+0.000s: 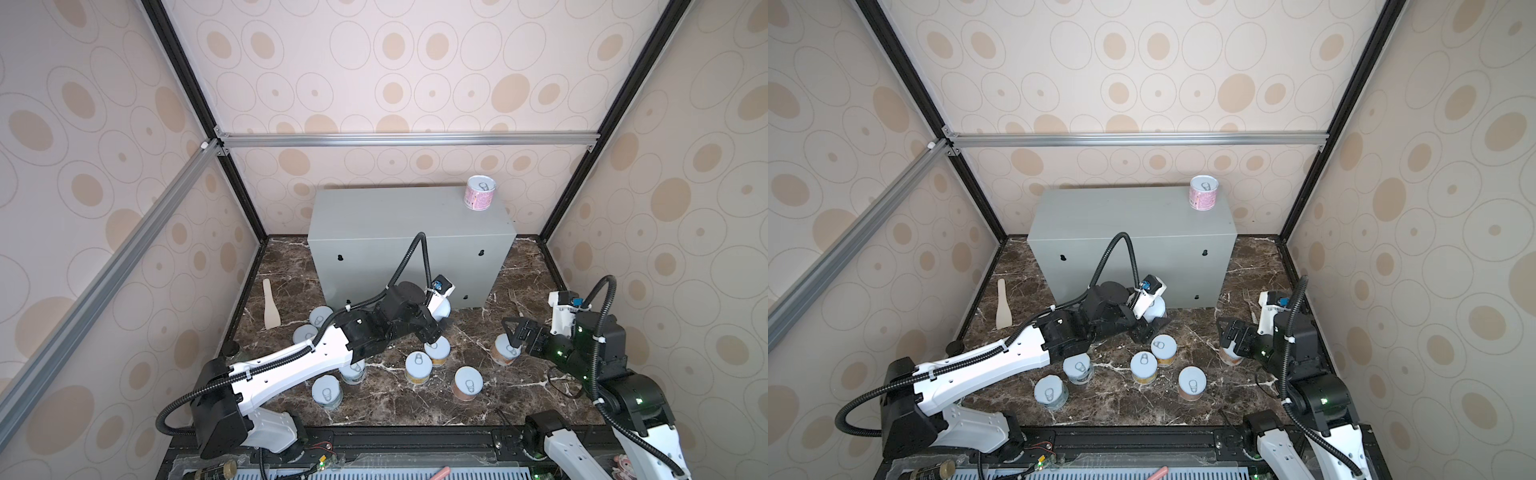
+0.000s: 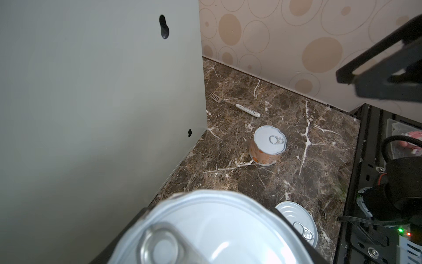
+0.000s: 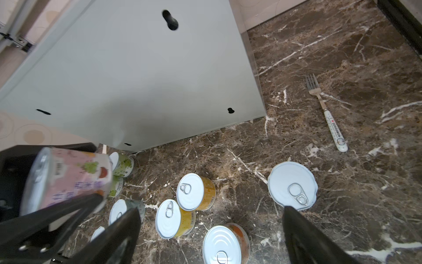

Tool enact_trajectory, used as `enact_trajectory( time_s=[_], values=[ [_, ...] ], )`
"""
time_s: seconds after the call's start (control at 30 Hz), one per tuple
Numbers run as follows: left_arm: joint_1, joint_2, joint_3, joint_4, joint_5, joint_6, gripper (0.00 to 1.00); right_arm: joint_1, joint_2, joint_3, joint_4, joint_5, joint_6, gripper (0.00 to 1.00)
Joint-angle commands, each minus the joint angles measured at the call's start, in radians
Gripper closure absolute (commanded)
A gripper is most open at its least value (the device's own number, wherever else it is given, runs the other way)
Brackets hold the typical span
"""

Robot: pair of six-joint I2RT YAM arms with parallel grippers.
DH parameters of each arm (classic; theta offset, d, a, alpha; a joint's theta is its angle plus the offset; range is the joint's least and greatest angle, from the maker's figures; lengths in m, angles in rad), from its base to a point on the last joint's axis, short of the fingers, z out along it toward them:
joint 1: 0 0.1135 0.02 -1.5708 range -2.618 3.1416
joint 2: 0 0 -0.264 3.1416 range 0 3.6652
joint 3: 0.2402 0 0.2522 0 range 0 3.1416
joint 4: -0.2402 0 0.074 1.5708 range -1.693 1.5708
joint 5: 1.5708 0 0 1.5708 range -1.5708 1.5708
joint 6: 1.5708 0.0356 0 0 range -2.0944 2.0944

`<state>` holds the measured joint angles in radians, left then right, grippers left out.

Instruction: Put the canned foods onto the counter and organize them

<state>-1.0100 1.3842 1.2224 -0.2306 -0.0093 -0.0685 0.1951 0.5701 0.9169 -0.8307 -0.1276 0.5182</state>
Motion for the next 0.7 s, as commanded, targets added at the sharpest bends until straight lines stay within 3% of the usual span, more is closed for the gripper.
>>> enact_trajectory(
  time_s=[0.0,0.4,0.53,0.67],
  values=[
    [-0.002,0.000,0.138,-0.054,-0.040,-0.003,0.38,-0.005,0.017,-0.053,0.084,0.023,0.042,0.01],
    [0.011,0.242,0.596,-0.277,-0.066,0.019,0.39,-0.005,0.058,-0.178,0.226,0.033,0.052,0.01],
    [0.023,0.380,0.839,-0.371,-0.072,-0.003,0.40,-0.005,0.062,-0.212,0.258,0.029,0.054,0.01],
    [0.038,0.590,1.214,-0.521,-0.068,-0.010,0.41,-0.004,0.062,-0.236,0.283,0.023,0.054,0.01]
  ],
)
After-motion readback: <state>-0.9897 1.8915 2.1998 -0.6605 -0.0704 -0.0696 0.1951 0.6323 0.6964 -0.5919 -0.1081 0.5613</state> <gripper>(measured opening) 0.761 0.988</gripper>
